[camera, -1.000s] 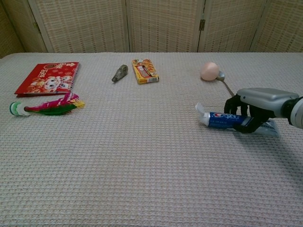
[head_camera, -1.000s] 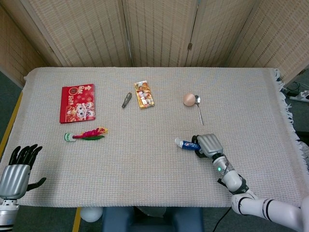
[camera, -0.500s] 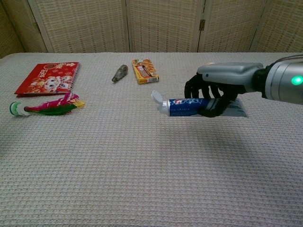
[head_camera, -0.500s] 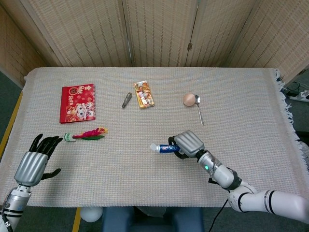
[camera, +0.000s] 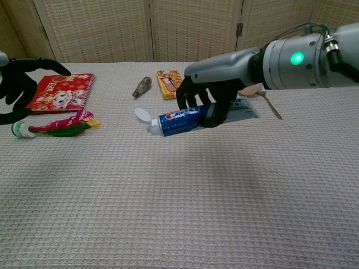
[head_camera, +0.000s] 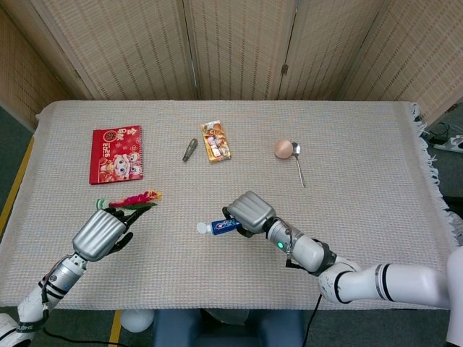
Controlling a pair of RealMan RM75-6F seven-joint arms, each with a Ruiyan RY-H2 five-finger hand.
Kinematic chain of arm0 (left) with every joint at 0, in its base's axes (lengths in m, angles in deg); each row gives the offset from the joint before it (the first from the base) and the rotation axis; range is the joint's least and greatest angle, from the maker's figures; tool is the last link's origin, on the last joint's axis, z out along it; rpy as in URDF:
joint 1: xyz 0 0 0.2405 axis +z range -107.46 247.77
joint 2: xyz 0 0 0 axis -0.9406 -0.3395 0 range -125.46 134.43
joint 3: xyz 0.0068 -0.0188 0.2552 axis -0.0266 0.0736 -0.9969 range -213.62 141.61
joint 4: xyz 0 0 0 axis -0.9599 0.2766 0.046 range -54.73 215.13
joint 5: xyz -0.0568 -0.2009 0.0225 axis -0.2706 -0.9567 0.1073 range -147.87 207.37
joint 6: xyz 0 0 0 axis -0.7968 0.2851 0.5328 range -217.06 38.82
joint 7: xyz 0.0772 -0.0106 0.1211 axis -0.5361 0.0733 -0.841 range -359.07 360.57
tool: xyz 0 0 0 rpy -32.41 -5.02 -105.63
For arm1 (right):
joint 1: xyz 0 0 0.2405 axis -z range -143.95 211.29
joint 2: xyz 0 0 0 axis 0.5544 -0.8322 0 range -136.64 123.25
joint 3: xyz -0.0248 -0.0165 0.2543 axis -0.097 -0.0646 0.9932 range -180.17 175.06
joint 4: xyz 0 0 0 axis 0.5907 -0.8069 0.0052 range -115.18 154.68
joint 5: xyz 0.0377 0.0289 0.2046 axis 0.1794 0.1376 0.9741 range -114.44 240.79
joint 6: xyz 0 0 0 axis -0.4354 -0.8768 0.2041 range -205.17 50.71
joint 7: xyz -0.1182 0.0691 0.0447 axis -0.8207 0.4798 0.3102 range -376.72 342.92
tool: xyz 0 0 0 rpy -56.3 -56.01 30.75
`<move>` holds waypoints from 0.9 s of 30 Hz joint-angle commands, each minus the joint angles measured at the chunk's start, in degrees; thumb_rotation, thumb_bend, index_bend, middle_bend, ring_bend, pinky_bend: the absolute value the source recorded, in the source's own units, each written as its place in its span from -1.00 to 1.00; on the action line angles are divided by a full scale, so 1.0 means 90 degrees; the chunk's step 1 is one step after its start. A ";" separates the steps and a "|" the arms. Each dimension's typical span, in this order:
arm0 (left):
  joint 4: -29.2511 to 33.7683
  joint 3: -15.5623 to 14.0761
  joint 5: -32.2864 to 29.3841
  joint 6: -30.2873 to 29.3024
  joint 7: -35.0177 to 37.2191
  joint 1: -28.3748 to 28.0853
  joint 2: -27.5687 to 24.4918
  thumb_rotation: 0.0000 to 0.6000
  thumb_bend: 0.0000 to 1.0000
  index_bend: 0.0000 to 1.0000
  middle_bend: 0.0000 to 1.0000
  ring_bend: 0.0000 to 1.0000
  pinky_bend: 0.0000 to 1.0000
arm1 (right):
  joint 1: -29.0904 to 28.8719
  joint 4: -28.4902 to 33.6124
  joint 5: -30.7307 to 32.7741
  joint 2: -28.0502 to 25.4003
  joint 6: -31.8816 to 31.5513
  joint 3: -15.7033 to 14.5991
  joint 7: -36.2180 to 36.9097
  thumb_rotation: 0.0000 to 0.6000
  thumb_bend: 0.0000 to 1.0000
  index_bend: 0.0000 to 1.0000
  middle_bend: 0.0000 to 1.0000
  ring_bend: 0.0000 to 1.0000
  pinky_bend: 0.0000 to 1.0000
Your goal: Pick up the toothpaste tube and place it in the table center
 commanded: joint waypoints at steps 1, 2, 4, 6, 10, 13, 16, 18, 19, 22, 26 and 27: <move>0.0093 -0.0055 0.0097 0.0309 -0.0011 -0.0267 0.0023 1.00 0.22 -0.61 0.62 0.50 0.55 | -0.0426 0.0151 0.0608 -0.0025 -0.0151 -0.0187 -0.0380 1.00 0.52 0.13 0.03 0.14 0.11; 0.0127 -0.0064 0.0090 0.0416 -0.0014 -0.0350 0.0030 1.00 0.28 -0.62 0.65 0.54 0.61 | -0.0526 0.0164 0.0737 -0.0008 -0.0194 -0.0224 -0.0422 1.00 0.52 0.13 0.03 0.14 0.11; 0.0163 -0.0063 0.0072 0.0519 -0.0065 -0.0445 0.0059 1.00 0.34 -0.63 0.69 0.58 0.64 | -0.0653 0.0163 0.0878 0.0026 -0.0267 -0.0275 -0.0471 1.00 0.52 0.13 0.03 0.15 0.11; 0.0204 -0.0070 0.0043 0.0600 -0.0139 -0.0522 0.0100 1.00 0.37 -0.65 0.73 0.61 0.67 | -0.0764 0.0166 0.1009 0.0060 -0.0310 -0.0326 -0.0466 1.00 0.52 0.13 0.03 0.16 0.11; 0.0281 -0.0102 -0.0085 0.0783 -0.0339 -0.0627 0.0155 1.00 0.40 -0.66 0.80 0.66 0.70 | -0.0923 0.0126 0.1110 0.0093 -0.0357 -0.0417 -0.0416 1.00 0.52 0.13 0.03 0.15 0.11; 0.0338 -0.0124 -0.0178 0.0887 -0.0507 -0.0672 0.0172 1.00 0.47 -0.66 0.80 0.67 0.71 | -0.0971 0.0096 0.1089 0.0134 -0.0390 -0.0471 -0.0347 1.00 0.52 0.14 0.03 0.16 0.11; 0.0407 -0.0173 -0.0223 0.0958 -0.0666 -0.0715 0.0190 1.00 0.51 -0.66 0.81 0.67 0.71 | -0.1014 0.0010 0.1042 0.0192 -0.0445 -0.0540 -0.0285 1.00 0.52 0.14 0.03 0.18 0.11; 0.0437 -0.0202 -0.0218 0.0971 -0.0745 -0.0735 0.0200 1.00 0.51 -0.66 0.81 0.67 0.71 | -0.1038 -0.0017 0.1032 0.0213 -0.0469 -0.0562 -0.0247 1.00 0.52 0.14 0.03 0.18 0.11; 0.0451 -0.0224 -0.0217 0.0975 -0.0785 -0.0743 0.0210 1.00 0.51 -0.66 0.81 0.67 0.71 | -0.1051 -0.0022 0.1021 0.0222 -0.0482 -0.0570 -0.0216 1.00 0.52 0.14 0.03 0.18 0.11; 0.0467 -0.0268 -0.0253 0.1005 -0.0850 -0.0765 0.0248 1.00 0.51 -0.66 0.81 0.68 0.71 | -0.1071 -0.0032 0.0969 0.0248 -0.0514 -0.0600 -0.0147 1.00 0.52 0.14 0.03 0.18 0.11; 0.0464 -0.0293 -0.0350 0.1092 -0.0940 -0.0815 0.0307 1.00 0.51 -0.67 0.81 0.69 0.71 | -0.1109 -0.0075 0.0948 0.0284 -0.0531 -0.0655 -0.0092 1.00 0.52 0.14 0.03 0.18 0.11; 0.0469 -0.0296 -0.0364 0.1093 -0.0952 -0.0823 0.0316 1.00 0.51 -0.67 0.81 0.69 0.71 | -0.1120 -0.0088 0.0954 0.0289 -0.0532 -0.0671 -0.0084 1.00 0.52 0.14 0.03 0.18 0.11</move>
